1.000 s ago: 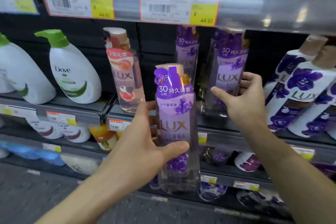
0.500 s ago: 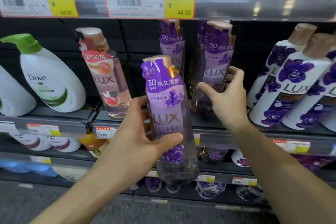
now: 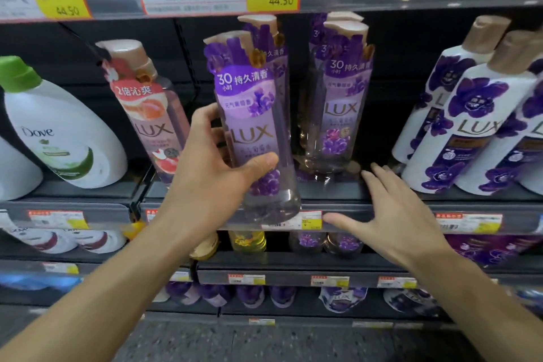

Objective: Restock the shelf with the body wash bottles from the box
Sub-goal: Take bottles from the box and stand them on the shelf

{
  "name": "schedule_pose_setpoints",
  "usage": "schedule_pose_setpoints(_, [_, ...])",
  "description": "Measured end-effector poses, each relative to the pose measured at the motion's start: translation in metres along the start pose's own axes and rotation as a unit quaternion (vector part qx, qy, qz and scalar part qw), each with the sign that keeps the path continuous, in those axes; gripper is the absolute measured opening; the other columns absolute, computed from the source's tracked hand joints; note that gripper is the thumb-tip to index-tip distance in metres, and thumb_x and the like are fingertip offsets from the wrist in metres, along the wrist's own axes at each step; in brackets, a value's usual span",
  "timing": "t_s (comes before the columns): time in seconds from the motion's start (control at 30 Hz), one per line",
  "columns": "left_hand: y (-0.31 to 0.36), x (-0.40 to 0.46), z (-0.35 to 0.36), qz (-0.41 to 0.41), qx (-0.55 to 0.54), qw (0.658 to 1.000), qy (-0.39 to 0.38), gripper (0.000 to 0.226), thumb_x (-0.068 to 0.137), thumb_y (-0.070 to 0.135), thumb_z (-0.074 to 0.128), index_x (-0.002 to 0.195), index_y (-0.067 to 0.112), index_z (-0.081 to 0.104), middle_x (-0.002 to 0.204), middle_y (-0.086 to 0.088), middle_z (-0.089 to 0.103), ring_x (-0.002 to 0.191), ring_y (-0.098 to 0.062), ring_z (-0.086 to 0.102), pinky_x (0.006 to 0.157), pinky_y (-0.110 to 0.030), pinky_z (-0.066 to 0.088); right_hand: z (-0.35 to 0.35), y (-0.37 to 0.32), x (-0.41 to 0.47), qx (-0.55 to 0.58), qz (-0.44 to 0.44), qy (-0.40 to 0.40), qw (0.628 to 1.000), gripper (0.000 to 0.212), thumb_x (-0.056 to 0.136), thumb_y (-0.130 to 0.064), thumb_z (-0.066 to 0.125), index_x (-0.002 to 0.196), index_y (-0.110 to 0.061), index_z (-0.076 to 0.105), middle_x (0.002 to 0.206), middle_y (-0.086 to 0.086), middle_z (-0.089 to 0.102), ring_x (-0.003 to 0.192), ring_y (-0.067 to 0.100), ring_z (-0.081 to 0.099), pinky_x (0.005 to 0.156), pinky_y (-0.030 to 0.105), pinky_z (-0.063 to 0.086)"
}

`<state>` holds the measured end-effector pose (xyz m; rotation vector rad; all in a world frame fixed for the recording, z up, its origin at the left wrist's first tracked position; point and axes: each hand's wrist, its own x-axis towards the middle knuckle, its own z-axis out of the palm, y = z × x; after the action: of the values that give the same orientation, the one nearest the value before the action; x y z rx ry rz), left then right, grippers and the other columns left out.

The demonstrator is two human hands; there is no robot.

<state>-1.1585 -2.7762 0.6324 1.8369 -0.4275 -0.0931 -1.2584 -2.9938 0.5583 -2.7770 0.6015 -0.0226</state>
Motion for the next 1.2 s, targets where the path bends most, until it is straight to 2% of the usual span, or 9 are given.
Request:
schedule_pose_setpoints(0.17, [-0.001, 0.026, 0.013, 0.038, 0.051, 0.998, 0.009, 0.076, 0.077, 0.017, 0.081, 0.138, 0.025, 0.037, 0.113, 0.012, 0.062, 0.105, -0.006, 0.066, 0.087, -0.037, 0.06, 0.014, 0.004, 0.002, -0.019, -0.015, 0.07, 0.997, 0.108, 0.072, -0.091, 0.015, 0.15, -0.017, 0.025, 0.161, 0.002, 0.019, 0.148, 0.016, 0.013, 0.118, 0.031, 0.008])
schedule_pose_setpoints(0.33, [-0.015, 0.047, 0.025, 0.059, 0.073, 0.995, 0.021, 0.08, 0.08, 0.014, 0.08, 0.143, 0.02, 0.031, 0.105, 0.023, 0.056, 0.106, 0.0, 0.062, 0.096, -0.034, 0.056, 0.021, 0.007, 0.003, -0.023, -0.012, 0.09, 0.996, 0.099, 0.078, -0.086, 0.019, 0.149, -0.017, 0.028, 0.16, 0.002, 0.022, 0.147, 0.017, 0.015, 0.118, 0.032, 0.009])
schedule_pose_setpoints(0.5, [-0.022, 0.058, 0.028, 0.059, 0.076, 0.995, 0.018, 0.081, 0.083, 0.013, 0.077, 0.146, 0.021, 0.026, 0.11, 0.021, 0.057, 0.112, -0.001, 0.061, 0.102, -0.033, 0.052, 0.022, 0.006, 0.004, -0.022, -0.012, 0.089, 0.996, 0.099, 0.078, -0.085, 0.019, 0.15, -0.017, 0.028, 0.16, 0.002, 0.021, 0.148, 0.017, 0.014, 0.119, 0.033, 0.01])
schedule_pose_setpoints(0.6, [-0.025, 0.061, 0.03, 0.06, 0.08, 0.995, 0.015, 0.081, 0.083, 0.014, 0.076, 0.145, 0.024, 0.025, 0.125, 0.011, 0.058, 0.12, -0.005, 0.058, 0.106, -0.038, 0.049, 0.022, 0.007, 0.004, -0.016, -0.01, 0.085, 0.996, 0.099, 0.077, -0.085, 0.02, 0.15, -0.017, 0.026, 0.161, 0.001, 0.019, 0.148, 0.016, 0.012, 0.12, 0.033, 0.01])
schedule_pose_setpoints(0.67, [-0.029, 0.06, 0.029, 0.067, 0.125, 0.989, 0.04, 0.082, 0.08, 0.024, 0.079, 0.144, 0.028, 0.028, 0.132, 0.005, 0.056, 0.123, -0.01, 0.057, 0.104, -0.042, 0.05, 0.022, 0.006, 0.004, -0.02, -0.01, 0.088, 0.996, 0.1, 0.077, -0.085, 0.018, 0.15, -0.018, 0.026, 0.161, 0.001, 0.019, 0.148, 0.017, 0.012, 0.12, 0.033, 0.01])
schedule_pose_setpoints(0.8, [-0.034, 0.055, 0.031, 0.033, 0.226, 0.972, 0.05, 0.079, 0.068, 0.036, 0.087, 0.133, 0.026, 0.041, 0.126, 0.002, 0.061, 0.114, -0.018, 0.062, 0.096, -0.045, 0.054, 0.023, 0.007, 0.004, -0.029, -0.009, 0.089, 0.996, 0.1, 0.077, -0.086, 0.016, 0.15, -0.018, 0.026, 0.161, 0.002, 0.02, 0.148, 0.017, 0.013, 0.119, 0.033, 0.01])
schedule_pose_setpoints(0.9, [-0.036, 0.055, 0.035, 0.015, 0.224, 0.973, 0.047, 0.072, 0.071, 0.027, 0.086, 0.13, 0.023, 0.044, 0.125, 0.002, 0.061, 0.113, -0.017, 0.062, 0.097, -0.042, 0.053, 0.024, 0.007, 0.004, -0.035, -0.011, 0.092, 0.995, 0.1, 0.078, -0.086, 0.015, 0.149, -0.017, 0.027, 0.16, 0.002, 0.021, 0.148, 0.018, 0.013, 0.119, 0.034, 0.011])
schedule_pose_setpoints(1.03, [-0.037, 0.056, 0.039, 0.03, 0.208, 0.976, 0.05, 0.069, 0.074, 0.024, 0.084, 0.132, 0.023, 0.046, 0.127, 0.003, 0.058, 0.114, -0.012, 0.058, 0.092, -0.027, 0.048, 0.025, 0.006, 0.004, -0.043, -0.01, 0.089, 0.995, 0.1, 0.077, -0.086, 0.013, 0.15, -0.017, 0.026, 0.16, 0.003, 0.02, 0.148, 0.018, 0.014, 0.12, 0.035, 0.011])
schedule_pose_setpoints(1.2, [-0.044, 0.056, 0.039, 0.017, 0.204, 0.978, 0.032, 0.073, 0.072, 0.03, 0.085, 0.132, 0.024, 0.044, 0.129, 0.002, 0.057, 0.118, -0.013, 0.058, 0.099, -0.033, 0.05, 0.024, 0.006, 0.003, -0.044, -0.011, 0.087, 0.995, 0.099, 0.079, -0.085, 0.015, 0.15, -0.017, 0.025, 0.161, 0.003, 0.019, 0.148, 0.018, 0.012, 0.12, 0.034, 0.01])
